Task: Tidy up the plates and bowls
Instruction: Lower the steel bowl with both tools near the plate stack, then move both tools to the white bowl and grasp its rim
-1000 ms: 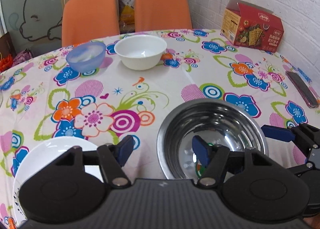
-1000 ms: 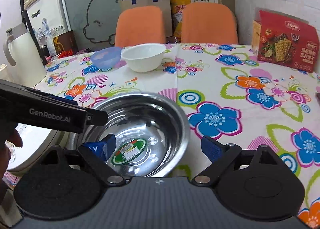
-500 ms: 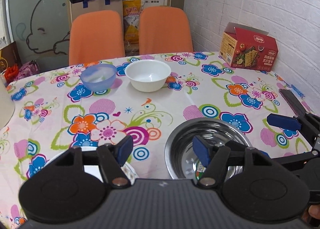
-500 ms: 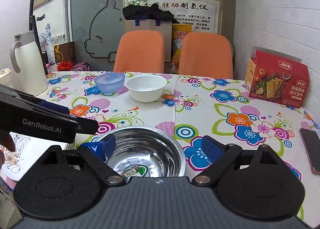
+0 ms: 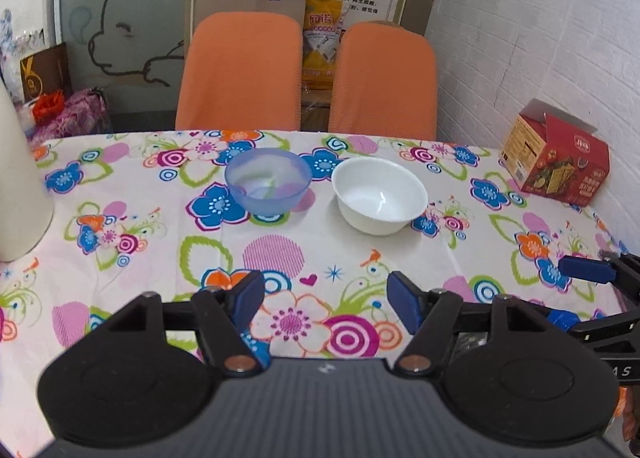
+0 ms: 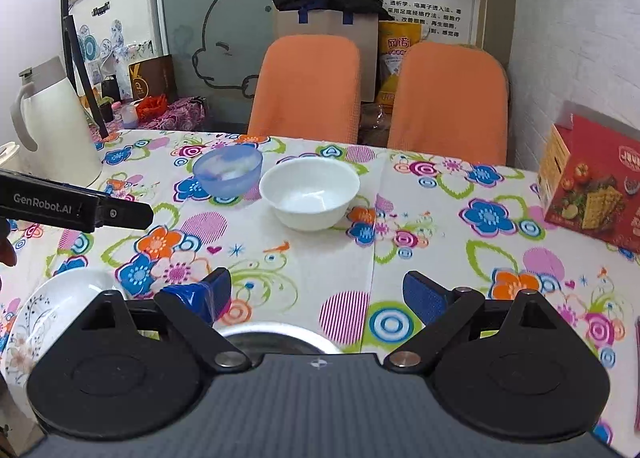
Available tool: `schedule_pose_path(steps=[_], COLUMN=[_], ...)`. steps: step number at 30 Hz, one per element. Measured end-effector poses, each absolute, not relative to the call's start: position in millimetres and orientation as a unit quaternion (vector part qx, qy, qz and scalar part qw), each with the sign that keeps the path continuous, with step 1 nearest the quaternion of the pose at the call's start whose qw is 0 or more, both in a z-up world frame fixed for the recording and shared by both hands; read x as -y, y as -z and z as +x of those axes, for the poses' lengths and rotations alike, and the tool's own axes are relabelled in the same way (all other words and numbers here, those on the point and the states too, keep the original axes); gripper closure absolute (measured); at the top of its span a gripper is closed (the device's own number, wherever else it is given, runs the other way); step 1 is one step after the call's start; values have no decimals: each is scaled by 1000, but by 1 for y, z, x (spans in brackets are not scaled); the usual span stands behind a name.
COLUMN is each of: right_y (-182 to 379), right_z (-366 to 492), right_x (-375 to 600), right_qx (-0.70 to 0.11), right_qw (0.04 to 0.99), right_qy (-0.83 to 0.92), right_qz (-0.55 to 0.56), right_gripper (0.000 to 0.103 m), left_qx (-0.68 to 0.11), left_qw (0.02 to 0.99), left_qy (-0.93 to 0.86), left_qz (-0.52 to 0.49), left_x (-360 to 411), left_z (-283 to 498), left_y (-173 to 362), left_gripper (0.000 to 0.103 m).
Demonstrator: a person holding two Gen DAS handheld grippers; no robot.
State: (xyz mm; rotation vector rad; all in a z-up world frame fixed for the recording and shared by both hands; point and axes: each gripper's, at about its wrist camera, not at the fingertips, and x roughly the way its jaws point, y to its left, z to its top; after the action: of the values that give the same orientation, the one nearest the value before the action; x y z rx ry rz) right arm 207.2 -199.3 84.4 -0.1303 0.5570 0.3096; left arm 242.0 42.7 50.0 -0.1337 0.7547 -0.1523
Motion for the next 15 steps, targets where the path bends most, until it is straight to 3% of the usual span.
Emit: schedule_pose_path(steps=[6,15], right_y=[-94,-49], right_z=[300,393], right_x=[190,182], right_qx=[-303,-366], right_qw=[936,911], right_qy=[-136,-146], right_qz=[-115,-117], right_gripper=[23,23], left_qx=[-401,-491], left_qw=[898,840], left_qy=[85,31], left_qz=[-159,-229], left_x=[-41,-15], left_z=[321,413], left_y=[-46,15], left_gripper=[33,33])
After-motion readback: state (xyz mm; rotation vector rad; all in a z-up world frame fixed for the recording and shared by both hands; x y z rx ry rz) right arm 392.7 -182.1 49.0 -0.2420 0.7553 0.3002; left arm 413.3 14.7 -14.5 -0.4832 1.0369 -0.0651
